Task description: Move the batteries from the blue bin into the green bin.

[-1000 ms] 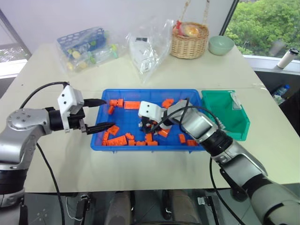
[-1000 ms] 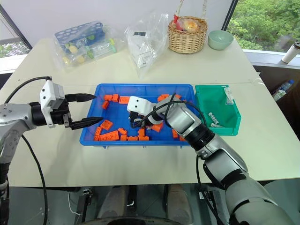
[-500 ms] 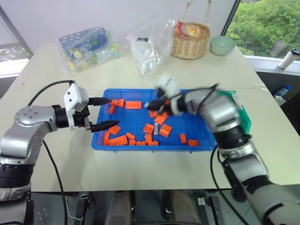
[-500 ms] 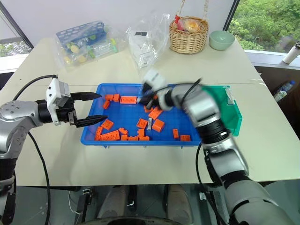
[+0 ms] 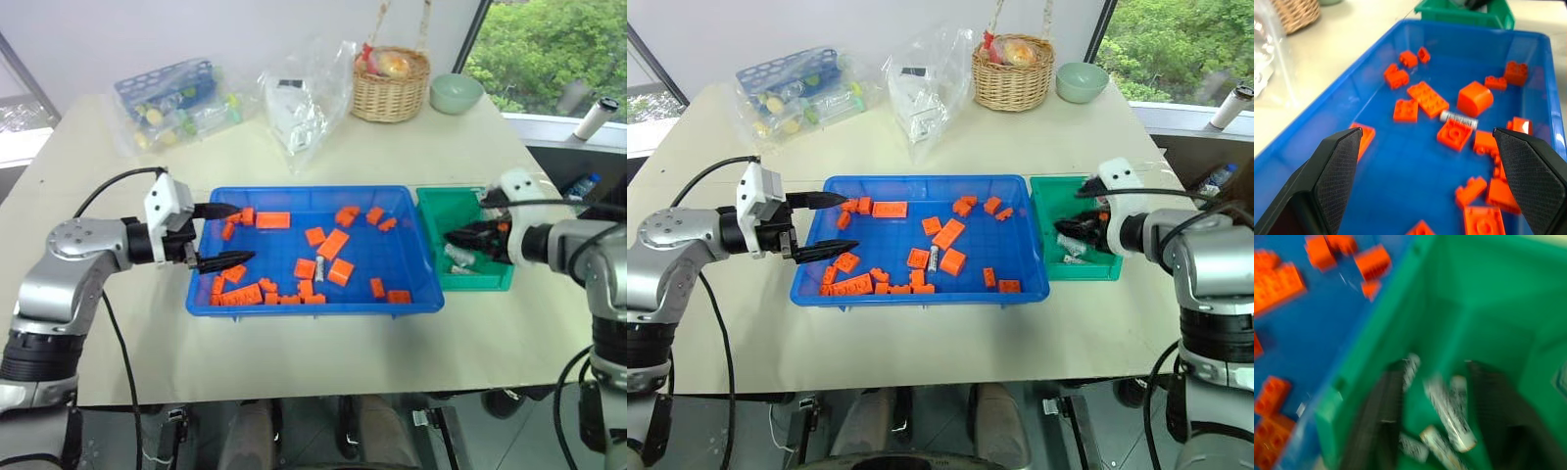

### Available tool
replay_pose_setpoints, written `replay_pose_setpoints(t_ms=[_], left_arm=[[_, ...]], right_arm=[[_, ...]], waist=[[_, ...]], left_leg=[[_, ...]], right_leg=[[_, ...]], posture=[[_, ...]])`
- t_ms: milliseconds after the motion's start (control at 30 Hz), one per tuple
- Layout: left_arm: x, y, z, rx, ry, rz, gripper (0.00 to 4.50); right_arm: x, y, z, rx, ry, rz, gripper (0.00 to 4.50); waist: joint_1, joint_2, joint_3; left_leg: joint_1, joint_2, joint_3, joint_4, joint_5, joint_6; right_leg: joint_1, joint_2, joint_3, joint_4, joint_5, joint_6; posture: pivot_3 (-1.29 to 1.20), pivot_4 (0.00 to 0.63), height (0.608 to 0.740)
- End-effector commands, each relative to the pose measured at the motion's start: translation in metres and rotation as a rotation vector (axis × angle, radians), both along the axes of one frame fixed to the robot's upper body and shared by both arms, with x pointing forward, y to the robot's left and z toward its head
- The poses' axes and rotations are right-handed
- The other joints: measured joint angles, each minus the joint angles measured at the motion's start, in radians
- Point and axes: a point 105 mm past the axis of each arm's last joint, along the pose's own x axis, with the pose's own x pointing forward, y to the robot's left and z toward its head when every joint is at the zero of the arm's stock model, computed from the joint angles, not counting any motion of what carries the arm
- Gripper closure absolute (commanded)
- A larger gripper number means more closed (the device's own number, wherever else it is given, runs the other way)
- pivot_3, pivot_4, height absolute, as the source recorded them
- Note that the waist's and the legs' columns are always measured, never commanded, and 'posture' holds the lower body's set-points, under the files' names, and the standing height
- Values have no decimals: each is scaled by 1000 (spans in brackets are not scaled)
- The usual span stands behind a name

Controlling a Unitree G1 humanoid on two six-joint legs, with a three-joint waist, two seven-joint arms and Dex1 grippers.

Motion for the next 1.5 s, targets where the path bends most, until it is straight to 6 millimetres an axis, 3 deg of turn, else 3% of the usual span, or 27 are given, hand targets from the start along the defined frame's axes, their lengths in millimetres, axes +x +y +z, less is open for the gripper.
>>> replay_pose_setpoints(t_ms=[33,67,200,300,433,600,867,1067,1500], left_arm=[[1,0,9,-1,-42,-7,0],[1,0,9,-1,-42,-7,0],[0,1,9,0,-44,-4,0],[0,2,10,2,-46,-2,0],[-2,1,10,6,-47,-3,0],[-4,1,13,9,-57,3,0],[-8,8,12,11,-55,36,0],[-8,9,12,10,-55,45,0],[-8,7,14,8,-65,43,0]], right_arm=[[9,0,31,-38,-140,16,483],[11,2,37,-36,-163,31,56],[13,40,63,-24,-252,240,56],[12,76,66,-15,-248,402,56],[5,127,39,-36,-159,607,56],[-9,164,6,-33,-43,725,56],[-15,185,-21,-42,42,761,56],[-18,194,-31,-77,55,813,56],[4,183,-55,-244,14,875,56]], waist=[[3,0,0],[5,0,0],[6,0,0],[6,0,0],[7,0,0],[12,0,0],[8,0,0],[10,0,0],[9,-1,0]], left_leg=[[0,0,0,0,0,0],[0,0,0,0,0,0],[-1,0,0,0,0,0],[-1,0,0,0,0,0],[-1,0,0,0,0,0],[-2,0,-1,1,0,0],[-2,0,-1,1,0,0],[-2,0,-1,1,0,0],[-1,0,-1,1,0,0]], right_leg=[[0,0,0,0,0,0],[0,0,0,0,0,0],[0,0,0,-1,0,0],[0,0,0,0,0,0],[0,0,0,-1,0,0],[0,-1,0,0,0,0],[0,-1,-1,0,0,0],[0,-1,-1,0,0,0],[0,-1,-1,0,0,0]], posture=[[0,150,736],[0,150,736],[0,150,736],[0,150,736],[0,150,736],[0,150,736],[0,150,736],[0,150,736],[0,150,736]])
